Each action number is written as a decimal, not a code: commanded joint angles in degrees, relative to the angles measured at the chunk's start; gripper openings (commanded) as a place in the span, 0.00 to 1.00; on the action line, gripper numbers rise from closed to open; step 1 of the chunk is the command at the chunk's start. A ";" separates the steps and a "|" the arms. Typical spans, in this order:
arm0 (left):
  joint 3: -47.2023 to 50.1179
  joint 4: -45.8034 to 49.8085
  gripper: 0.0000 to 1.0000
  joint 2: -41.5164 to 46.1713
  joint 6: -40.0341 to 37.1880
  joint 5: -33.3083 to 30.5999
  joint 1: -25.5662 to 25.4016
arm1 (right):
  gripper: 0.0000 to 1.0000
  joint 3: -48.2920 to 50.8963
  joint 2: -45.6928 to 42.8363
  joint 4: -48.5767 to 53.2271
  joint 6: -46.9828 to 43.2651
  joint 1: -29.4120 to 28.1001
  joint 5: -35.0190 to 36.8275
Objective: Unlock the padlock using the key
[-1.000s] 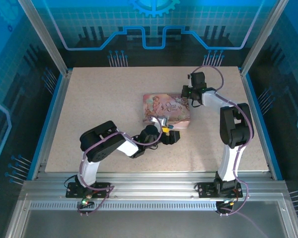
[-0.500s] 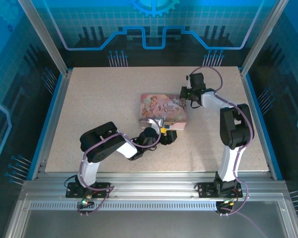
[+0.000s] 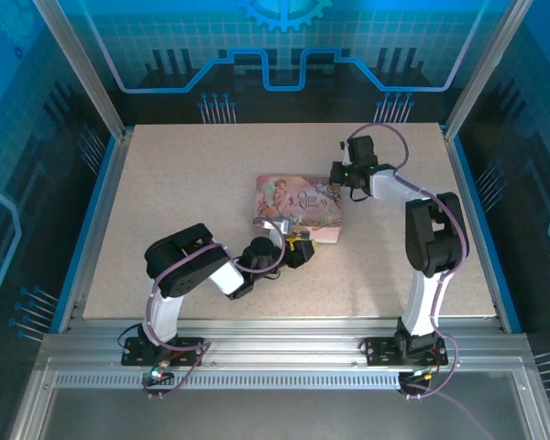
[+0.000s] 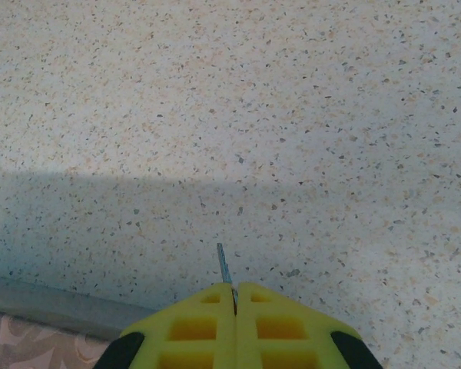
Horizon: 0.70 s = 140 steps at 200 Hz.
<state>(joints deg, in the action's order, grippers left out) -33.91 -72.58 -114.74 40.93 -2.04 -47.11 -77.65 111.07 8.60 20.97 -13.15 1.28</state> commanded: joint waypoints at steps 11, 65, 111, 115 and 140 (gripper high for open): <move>0.82 -1.39 0.57 2.38 1.23 1.54 1.61 | 0.00 1.80 -0.15 5.90 0.15 -1.44 -1.54; 1.92 4.46 0.58 4.86 2.96 3.18 3.65 | 0.00 1.62 0.00 5.81 0.22 -1.61 -1.62; 1.88 5.29 0.57 4.83 3.06 3.98 3.99 | 0.00 2.19 -0.15 5.55 0.17 -1.64 -1.65; 1.77 5.26 0.58 4.64 3.09 3.99 4.06 | 0.00 2.16 -0.15 5.55 0.19 -1.62 -1.59; 1.31 5.06 0.70 3.74 3.91 3.13 3.80 | 0.00 2.28 -0.19 5.38 0.39 -1.79 -1.68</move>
<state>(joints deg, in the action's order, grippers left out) -32.01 -67.09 -111.57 44.03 0.75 -43.62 -77.54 110.87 9.41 20.97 -13.52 1.04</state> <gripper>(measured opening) 0.656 0.065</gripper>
